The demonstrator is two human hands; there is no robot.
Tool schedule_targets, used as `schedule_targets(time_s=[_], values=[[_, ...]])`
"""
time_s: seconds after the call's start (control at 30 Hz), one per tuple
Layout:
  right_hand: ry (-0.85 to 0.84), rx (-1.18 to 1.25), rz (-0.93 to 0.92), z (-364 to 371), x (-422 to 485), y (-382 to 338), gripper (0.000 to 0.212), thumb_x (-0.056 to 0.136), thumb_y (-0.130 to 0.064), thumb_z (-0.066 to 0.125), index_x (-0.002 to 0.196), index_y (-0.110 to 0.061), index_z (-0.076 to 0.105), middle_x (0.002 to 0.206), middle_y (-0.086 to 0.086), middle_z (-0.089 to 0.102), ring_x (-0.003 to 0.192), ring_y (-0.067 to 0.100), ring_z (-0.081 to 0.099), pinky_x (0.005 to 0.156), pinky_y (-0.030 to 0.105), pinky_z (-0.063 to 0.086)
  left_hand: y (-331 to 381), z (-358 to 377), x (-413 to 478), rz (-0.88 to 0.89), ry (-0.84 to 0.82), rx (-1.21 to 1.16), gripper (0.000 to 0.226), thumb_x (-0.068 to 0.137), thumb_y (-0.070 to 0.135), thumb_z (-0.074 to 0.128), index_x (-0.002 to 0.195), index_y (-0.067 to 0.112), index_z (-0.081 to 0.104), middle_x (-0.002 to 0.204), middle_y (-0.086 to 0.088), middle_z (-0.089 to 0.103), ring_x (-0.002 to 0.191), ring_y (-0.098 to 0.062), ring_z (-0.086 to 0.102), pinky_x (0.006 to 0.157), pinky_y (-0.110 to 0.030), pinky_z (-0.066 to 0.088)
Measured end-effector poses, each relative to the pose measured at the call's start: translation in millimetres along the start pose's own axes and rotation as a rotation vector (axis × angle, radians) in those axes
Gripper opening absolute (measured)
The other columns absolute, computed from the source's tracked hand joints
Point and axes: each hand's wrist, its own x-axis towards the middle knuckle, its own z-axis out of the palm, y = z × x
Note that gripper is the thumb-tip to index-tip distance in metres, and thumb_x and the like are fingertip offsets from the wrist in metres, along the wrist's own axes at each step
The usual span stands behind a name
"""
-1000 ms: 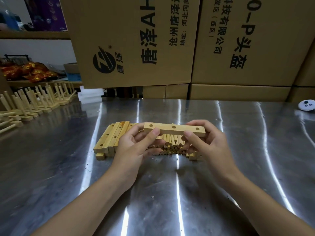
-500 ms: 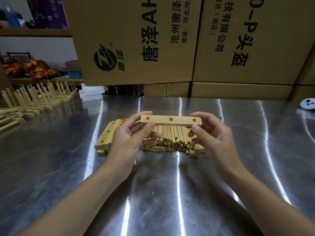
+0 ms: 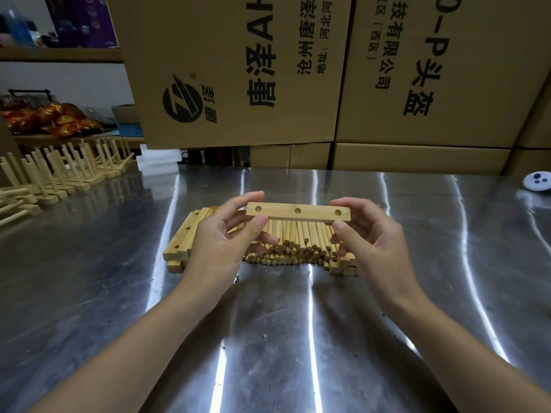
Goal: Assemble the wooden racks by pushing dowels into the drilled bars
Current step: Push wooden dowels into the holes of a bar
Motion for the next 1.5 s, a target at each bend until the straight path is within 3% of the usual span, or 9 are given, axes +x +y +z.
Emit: schedule_targets(time_s=[0.33,0.5,0.6,0.73,0.87,0.97,1.23,1.37,1.5], values=[[-0.050,-0.229,-0.091,-8.7,4.0,-6.9,0.023,0.101,-0.017,0.072,0.118,-0.033,0.071,0.100,-0.006,0.072,0.092,0.020,0.069,0.071,0.050,0.062,9.0,-9.5,2.3,0.180,0.016,0.431,0.026,0.099,0.034,0.068,0.124,0.031,0.072,0.115,0.007,0.070,0.100,-0.015,0.071,0.079,-0.043,0.062],[-0.336,-0.670,-0.064,-38.5,13.5,-5.5,0.013,0.093,-0.049,0.075,0.105,-0.043,0.075,0.109,-0.021,0.058,0.101,0.005,0.056,0.076,0.014,0.044,10.5,-38.5,11.3,0.261,-0.245,0.899,0.042,0.085,0.064,0.063,0.113,0.038,0.080,0.112,0.022,0.056,0.109,-0.010,0.046,0.092,-0.024,0.041],[-0.468,-0.834,-0.054,-41.2,12.9,0.5,0.022,0.087,-0.057,0.076,0.102,-0.042,0.078,0.109,-0.022,0.052,0.112,0.000,0.046,0.088,0.016,0.036,5.8,-43.9,11.2,0.217,-0.363,1.030,0.047,0.081,0.074,0.061,0.111,0.044,0.081,0.114,0.027,0.046,0.115,-0.010,0.041,0.094,-0.028,0.041],[-0.576,-0.956,-0.052,-35.3,6.7,4.9,0.027,0.083,-0.065,0.076,0.100,-0.043,0.078,0.105,-0.025,0.047,0.110,0.001,0.042,0.089,0.024,0.044,0.3,-44.9,9.4,0.169,-0.491,1.186,0.045,0.078,0.083,0.059,0.104,0.052,0.079,0.109,0.029,0.044,0.114,0.002,0.038,0.083,-0.027,0.041],[-0.336,-0.905,-0.158,-34.5,8.0,-0.4,0.026,0.084,-0.066,0.065,0.092,-0.042,0.071,0.099,-0.024,0.051,0.105,0.002,0.046,0.082,0.018,0.039,9.6,-43.7,11.2,0.496,-0.023,0.955,0.038,0.094,0.047,0.070,0.066,0.022,0.065,0.075,0.011,0.054,0.075,-0.014,0.054,0.062,-0.039,0.046],[-0.182,-0.961,-0.288,-21.7,2.2,4.6,0.009,0.092,-0.044,0.068,0.095,-0.035,0.070,0.098,-0.020,0.052,0.096,0.006,0.045,0.081,0.025,0.042,13.8,-37.4,8.7,0.621,0.222,0.863,0.048,0.088,0.006,0.064,0.054,0.019,0.033,0.054,0.004,0.035,0.050,-0.019,0.036,0.045,-0.046,0.035],[-0.095,-1.109,-0.390,5.7,5.5,29.2,0.030,0.083,-0.038,0.086,0.110,-0.029,0.076,0.105,-0.010,0.060,0.105,0.019,0.051,0.084,0.029,0.036,1.1,-19.2,3.4,0.603,0.131,0.804,0.041,0.076,-0.004,0.060,0.048,0.004,0.030,0.047,-0.004,0.031,0.045,-0.024,0.030,0.042,-0.040,0.026],[-0.146,-1.168,-0.304,6.9,5.1,34.8,0.054,0.083,-0.044,0.085,0.133,-0.029,0.071,0.129,-0.009,0.063,0.127,0.021,0.049,0.102,0.040,0.042,-3.1,-18.1,4.4,0.614,0.115,0.800,0.043,0.078,-0.004,0.060,0.049,0.008,0.030,0.048,-0.003,0.032,0.046,-0.025,0.031,0.041,-0.043,0.029],[-0.135,-1.119,-0.300,4.6,7.3,36.2,0.033,0.086,-0.034,0.086,0.118,-0.030,0.078,0.125,-0.009,0.066,0.125,0.019,0.051,0.101,0.035,0.037,-6.6,-17.9,4.6,0.615,0.100,0.803,0.042,0.079,0.000,0.059,0.049,0.009,0.031,0.048,-0.002,0.033,0.046,-0.023,0.033,0.042,-0.041,0.030]])
